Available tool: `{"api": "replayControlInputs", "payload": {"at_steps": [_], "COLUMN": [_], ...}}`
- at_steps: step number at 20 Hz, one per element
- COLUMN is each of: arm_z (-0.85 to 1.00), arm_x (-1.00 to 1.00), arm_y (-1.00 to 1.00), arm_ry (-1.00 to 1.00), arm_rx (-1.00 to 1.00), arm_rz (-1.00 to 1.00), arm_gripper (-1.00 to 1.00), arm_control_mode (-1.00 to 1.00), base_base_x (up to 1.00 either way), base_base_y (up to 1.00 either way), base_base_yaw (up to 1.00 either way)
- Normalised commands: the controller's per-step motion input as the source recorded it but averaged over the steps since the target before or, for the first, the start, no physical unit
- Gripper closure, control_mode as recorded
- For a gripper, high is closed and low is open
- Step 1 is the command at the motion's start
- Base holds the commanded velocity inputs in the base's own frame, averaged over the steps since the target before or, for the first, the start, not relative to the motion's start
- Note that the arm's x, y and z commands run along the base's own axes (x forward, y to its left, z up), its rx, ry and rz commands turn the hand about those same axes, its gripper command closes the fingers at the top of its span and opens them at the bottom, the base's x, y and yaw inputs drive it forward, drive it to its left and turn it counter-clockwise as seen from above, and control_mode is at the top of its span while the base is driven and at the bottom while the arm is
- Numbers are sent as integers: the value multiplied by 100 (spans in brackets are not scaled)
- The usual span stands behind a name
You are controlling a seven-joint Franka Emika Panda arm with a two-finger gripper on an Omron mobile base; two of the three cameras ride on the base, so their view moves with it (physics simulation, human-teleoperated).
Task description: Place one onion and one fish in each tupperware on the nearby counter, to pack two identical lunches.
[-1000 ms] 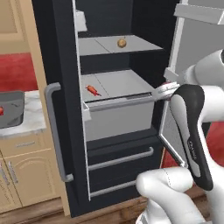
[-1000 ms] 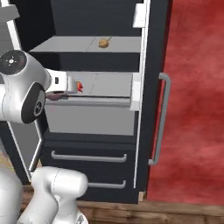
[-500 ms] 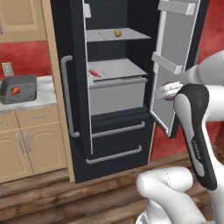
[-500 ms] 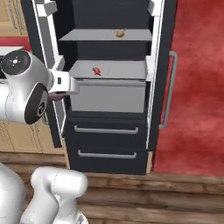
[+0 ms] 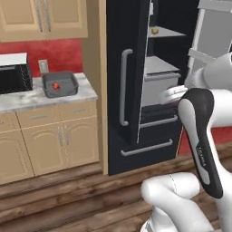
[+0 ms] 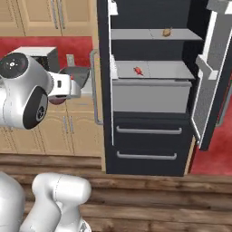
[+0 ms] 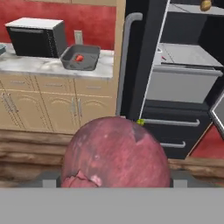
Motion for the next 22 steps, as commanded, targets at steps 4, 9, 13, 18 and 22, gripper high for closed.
{"api": "replayControlInputs", "payload": {"at_steps": [4, 9, 13, 18, 22], "arm_z": [0, 0, 0, 0, 0], "arm_x": [0, 0, 0, 0, 0], "arm_y": [0, 0, 0, 0, 0], "arm_ry": [0, 0, 0, 0, 0], "arm_rx": [0, 0, 0, 0, 0], "arm_rz": [0, 0, 0, 0, 0], "arm_gripper": [100, 100, 100, 100, 100], "arm_control_mode": [100, 100, 100, 100, 100], "base_base_x": [38, 95, 100, 100, 100], "base_base_y": [100, 100, 86, 36, 3], "base_base_yaw": [-9, -6, -8, -8, -8]}}
